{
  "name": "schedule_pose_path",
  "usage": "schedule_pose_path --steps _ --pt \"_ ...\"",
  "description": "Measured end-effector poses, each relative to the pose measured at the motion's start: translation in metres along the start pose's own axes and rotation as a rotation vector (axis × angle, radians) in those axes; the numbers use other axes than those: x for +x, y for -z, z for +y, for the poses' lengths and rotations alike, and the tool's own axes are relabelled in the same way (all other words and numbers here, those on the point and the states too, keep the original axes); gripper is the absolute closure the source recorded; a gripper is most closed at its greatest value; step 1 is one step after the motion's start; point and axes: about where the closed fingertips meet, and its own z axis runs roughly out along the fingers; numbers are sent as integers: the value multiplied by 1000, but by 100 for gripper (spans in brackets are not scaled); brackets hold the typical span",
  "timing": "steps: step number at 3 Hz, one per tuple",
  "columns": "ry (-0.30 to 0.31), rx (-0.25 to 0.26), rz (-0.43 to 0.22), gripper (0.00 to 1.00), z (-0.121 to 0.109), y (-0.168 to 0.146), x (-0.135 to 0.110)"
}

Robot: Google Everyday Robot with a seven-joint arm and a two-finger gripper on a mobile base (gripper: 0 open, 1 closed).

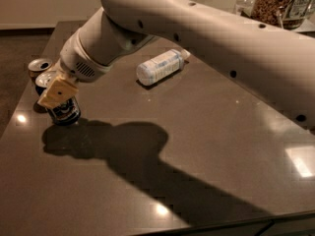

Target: Move pepsi can near orange can

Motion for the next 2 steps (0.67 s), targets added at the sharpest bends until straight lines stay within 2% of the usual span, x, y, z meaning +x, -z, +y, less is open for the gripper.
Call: schedule_pose_path --steps 1,2 --pt "3 30 21 82 -17 -10 1" --pt "15 49 49 59 -29 -16 5"
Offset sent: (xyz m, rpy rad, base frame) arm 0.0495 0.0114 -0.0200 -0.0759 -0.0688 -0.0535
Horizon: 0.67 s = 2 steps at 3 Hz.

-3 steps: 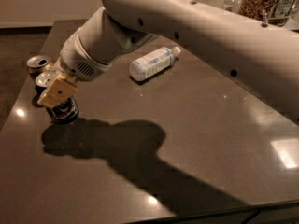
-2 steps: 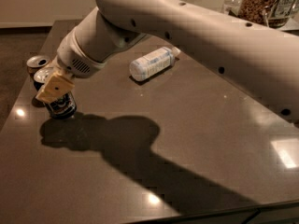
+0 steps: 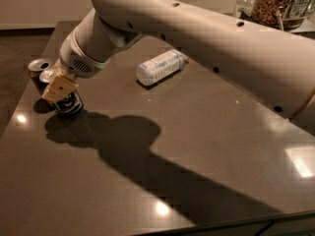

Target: Move pepsi can near orange can

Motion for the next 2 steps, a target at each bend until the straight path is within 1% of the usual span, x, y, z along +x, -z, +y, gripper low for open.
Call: schedule_pose_path --steps 1,2 --pt "-1 4 28 29 -7 -5 11" --pt "-7 1 39 5 -10 -7 19"
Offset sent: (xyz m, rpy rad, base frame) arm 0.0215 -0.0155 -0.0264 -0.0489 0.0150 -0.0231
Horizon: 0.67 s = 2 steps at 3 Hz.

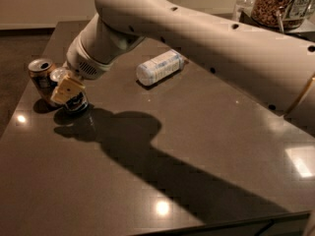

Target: Move pepsi can near orange can

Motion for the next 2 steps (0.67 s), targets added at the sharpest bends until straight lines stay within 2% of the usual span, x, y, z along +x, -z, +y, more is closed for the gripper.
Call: schedule_pose_path --steps 1,2 --pt "2 -1 0 0 1 0 -1" --pt "2 -1 0 0 1 0 -1"
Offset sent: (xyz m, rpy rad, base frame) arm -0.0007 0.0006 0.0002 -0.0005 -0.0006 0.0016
